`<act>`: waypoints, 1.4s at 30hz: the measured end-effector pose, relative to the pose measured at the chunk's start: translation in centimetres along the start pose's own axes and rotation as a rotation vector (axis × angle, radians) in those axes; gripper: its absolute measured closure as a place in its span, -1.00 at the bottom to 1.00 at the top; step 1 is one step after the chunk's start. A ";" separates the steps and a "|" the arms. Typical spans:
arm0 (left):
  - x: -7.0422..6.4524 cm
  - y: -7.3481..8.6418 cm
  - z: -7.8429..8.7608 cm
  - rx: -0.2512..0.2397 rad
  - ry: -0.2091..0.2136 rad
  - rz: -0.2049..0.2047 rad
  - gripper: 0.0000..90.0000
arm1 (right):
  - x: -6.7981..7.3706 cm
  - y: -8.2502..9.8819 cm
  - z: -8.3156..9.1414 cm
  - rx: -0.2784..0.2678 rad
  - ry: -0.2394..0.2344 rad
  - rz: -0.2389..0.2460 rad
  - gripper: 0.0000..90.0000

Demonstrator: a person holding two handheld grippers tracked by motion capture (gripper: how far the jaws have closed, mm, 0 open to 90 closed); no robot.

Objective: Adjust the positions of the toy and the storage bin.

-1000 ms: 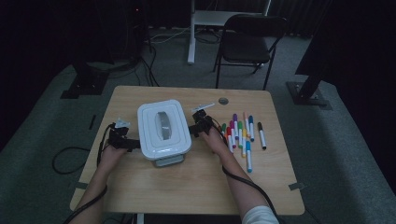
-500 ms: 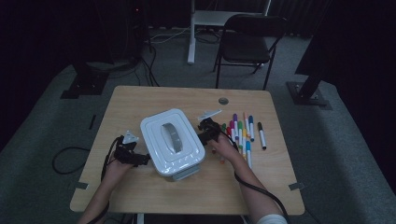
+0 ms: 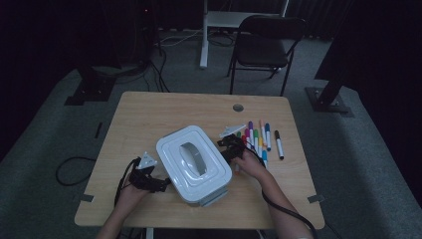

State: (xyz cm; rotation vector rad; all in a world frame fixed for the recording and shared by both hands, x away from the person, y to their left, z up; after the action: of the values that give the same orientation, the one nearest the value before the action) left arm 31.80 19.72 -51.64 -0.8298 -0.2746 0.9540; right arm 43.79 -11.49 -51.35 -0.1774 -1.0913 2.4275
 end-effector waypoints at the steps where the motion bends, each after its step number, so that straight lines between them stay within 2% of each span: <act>1: -0.3 0.1 0.1 -0.005 0.008 0.001 -0.94 | 0.0 0.2 0.2 -0.001 -0.001 0.001 -0.52; 9: -2.9 0.9 0.4 -0.005 0.061 -0.036 -0.95 | 0.8 1.6 1.7 0.006 -0.027 0.031 -0.51; 11: -3.3 1.0 0.4 -0.003 0.093 -0.034 -0.96 | 0.8 1.8 2.0 0.012 -0.026 0.044 -0.51; 14: -4.0 1.1 0.4 0.006 0.117 -0.059 -0.99 | 0.9 2.0 2.5 0.014 -0.010 0.071 -0.51; 17: -4.2 1.4 0.6 0.012 0.113 -0.068 -0.99 | 0.8 2.1 2.9 0.004 0.013 0.104 -0.63; 19: -4.1 1.5 0.8 0.015 0.116 -0.057 -0.99 | 0.5 2.1 3.3 0.004 0.019 0.096 -0.64; 21: -4.0 1.6 1.3 0.022 0.111 -0.065 -0.99 | 0.4 2.2 3.6 0.000 0.027 0.096 -0.64; 22: -3.9 1.6 1.6 0.021 0.111 -0.066 -0.99 | 0.1 2.6 4.3 -0.001 0.056 0.084 -0.64; 23: -3.9 1.6 1.9 0.019 0.113 -0.069 -0.99 | 0.0 2.7 4.6 -0.003 0.063 0.080 -0.64; 25: -3.7 1.5 2.9 0.007 0.121 -0.086 -0.99 | -0.2 3.3 5.6 -0.019 0.077 0.060 -0.66; 27: -3.7 1.4 3.7 -0.013 0.136 -0.083 -0.98 | -0.4 3.8 6.5 -0.042 0.090 0.040 -0.66; 30: -4.0 0.7 4.9 -0.021 0.125 -0.100 -0.98 | -0.4 4.7 8.0 -0.082 0.093 0.003 -0.67; 32: -4.4 0.2 5.6 -0.034 0.124 -0.108 -0.99 | -0.3 5.3 8.6 -0.091 0.107 -0.004 -0.69; 35: -5.0 -0.6 6.4 -0.066 0.151 -0.126 -0.99 | -0.3 6.7 9.7 -0.093 0.141 -0.030 -0.69; 38: -5.6 -1.3 6.8 -0.087 0.201 -0.134 -0.99 | -0.2 7.9 10.6 -0.107 0.165 -0.062 -0.70; 40: -6.1 -1.8 7.0 -0.093 0.215 -0.143 -0.99 | -0.2 9.0 11.3 -0.125 0.175 -0.093 -0.70; 42: -6.5 -2.2 7.0 -0.091 0.219 -0.160 -0.99 | 0.0 10.5 12.1 -0.127 0.207 -0.120 -0.71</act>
State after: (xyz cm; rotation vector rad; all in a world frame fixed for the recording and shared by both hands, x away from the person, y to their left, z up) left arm 25.62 17.35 -44.41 -0.9726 -0.1928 0.6985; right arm 36.37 -25.64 -50.86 -0.3839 -1.1277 2.1802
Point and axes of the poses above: each handheld gripper's, and its own axes: z roughly backward along the jaws, y roughly out of its underside, x roughly to its left, the point moved 1 cm from there along -z, roughly forward along the jaws, and after that the axes turned 6 degrees about z, right-handed, at the moved point
